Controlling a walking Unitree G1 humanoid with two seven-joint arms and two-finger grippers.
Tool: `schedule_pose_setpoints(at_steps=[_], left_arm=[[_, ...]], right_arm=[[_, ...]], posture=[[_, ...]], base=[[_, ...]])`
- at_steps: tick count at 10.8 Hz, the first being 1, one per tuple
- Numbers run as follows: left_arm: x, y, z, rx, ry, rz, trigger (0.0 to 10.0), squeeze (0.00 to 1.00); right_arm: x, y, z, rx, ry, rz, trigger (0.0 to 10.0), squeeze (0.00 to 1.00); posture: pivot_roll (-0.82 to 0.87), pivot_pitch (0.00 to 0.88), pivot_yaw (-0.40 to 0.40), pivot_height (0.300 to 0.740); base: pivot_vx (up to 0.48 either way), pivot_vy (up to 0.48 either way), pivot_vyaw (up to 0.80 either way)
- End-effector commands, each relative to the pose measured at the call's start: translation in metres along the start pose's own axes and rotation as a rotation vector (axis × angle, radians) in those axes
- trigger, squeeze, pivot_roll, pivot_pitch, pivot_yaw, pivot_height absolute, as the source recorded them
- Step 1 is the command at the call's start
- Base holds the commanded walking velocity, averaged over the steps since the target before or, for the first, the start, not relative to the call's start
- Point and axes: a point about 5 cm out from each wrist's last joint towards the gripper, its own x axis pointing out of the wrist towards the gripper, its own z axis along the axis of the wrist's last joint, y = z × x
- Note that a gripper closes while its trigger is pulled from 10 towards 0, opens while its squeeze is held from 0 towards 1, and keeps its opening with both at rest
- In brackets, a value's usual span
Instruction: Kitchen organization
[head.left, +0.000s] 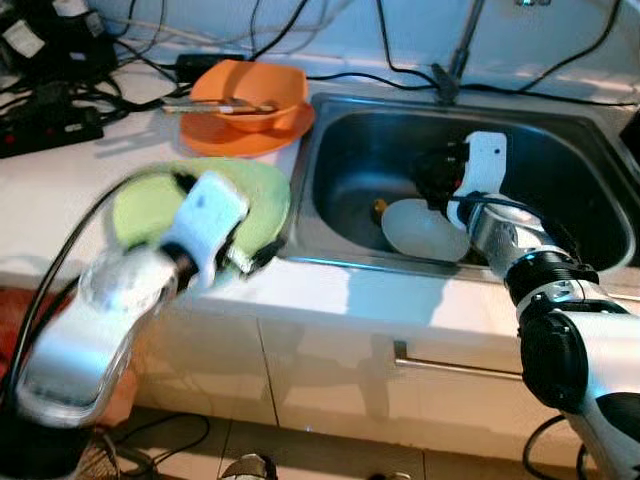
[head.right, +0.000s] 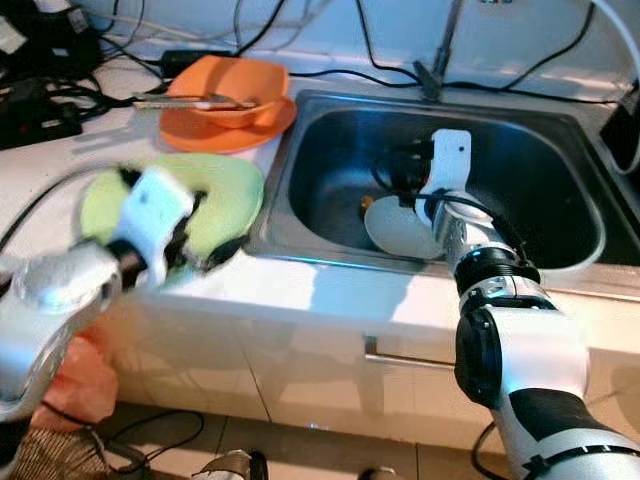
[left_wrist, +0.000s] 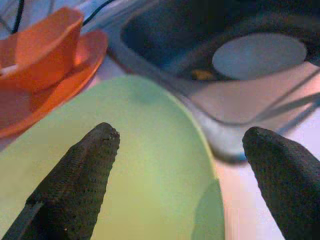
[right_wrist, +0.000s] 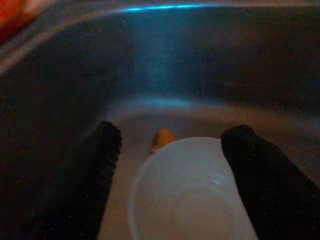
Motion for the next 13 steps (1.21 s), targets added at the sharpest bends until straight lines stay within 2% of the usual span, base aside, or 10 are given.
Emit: schedule_pose_setpoints(at_steps=[1,2,4,5,6,8,9,10,11,13], left_arm=[[-0.008,0.0,0.002,0.018,0.006,0.011,10.0,1.0],[-0.014,-0.004,-0.006,0.038,0.048,0.007,10.0,1.0],[-0.022,-0.009,-0.017,0.089,0.105,0.021,10.0,1.0],[-0.022,-0.008,-0.025,0.141,0.143,0.034,10.0,0.31],[-0.021,-0.004,-0.029,0.179,0.167,0.056,10.0,0.0],[-0.018,0.011,-0.044,0.262,0.232,0.132,10.0,0.0],[-0.017,0.013,-0.05,0.297,0.255,0.122,6.7,0.0],[-0.016,0.014,-0.053,0.32,0.263,0.105,1.9,0.0],[-0.013,0.017,-0.057,0.343,0.265,0.094,0.0,0.0],[-0.01,0.017,-0.061,0.4,0.262,0.047,0.0,0.0]], right_arm=[[0.001,0.01,0.016,0.024,-0.042,0.048,10.0,0.48],[0.002,0.018,0.018,0.035,-0.052,0.078,10.0,0.0],[0.004,0.034,0.024,0.056,-0.073,0.144,10.0,0.0],[0.003,0.042,0.027,0.044,-0.088,0.181,10.0,0.0],[0.002,0.045,0.029,0.042,-0.095,0.192,10.0,0.0],[-0.001,0.045,0.027,0.05,-0.1,0.199,10.0,0.0],[-0.002,0.044,0.027,0.054,-0.101,0.193,10.0,0.0],[-0.003,0.043,0.027,0.053,-0.102,0.191,10.0,0.0],[-0.004,0.042,0.028,0.053,-0.105,0.188,10.0,0.0],[-0.006,0.041,0.03,0.053,-0.109,0.182,10.0,0.0]], posture=[[0.19,0.083,-0.002,0.74],[0.19,0.083,-0.002,0.74],[0.2,0.083,-0.007,0.74],[0.2,0.081,-0.005,0.74],[0.2,0.08,-0.001,0.74],[0.18,0.079,0.017,0.74],[0.18,0.078,0.017,0.74],[0.18,0.078,0.021,0.74],[0.17,0.076,0.022,0.74],[0.17,0.073,0.023,0.74]], base=[[0.0,0.0,0.0],[0.0,0.0,0.0],[0.0,0.0,0.0],[0.0,0.0,0.0],[0.0,0.0,0.0],[0.0,0.0,0.0],[0.0,0.0,0.0],[0.0,0.0,0.0],[0.0,0.0,0.0],[0.0,0.0,0.0]])
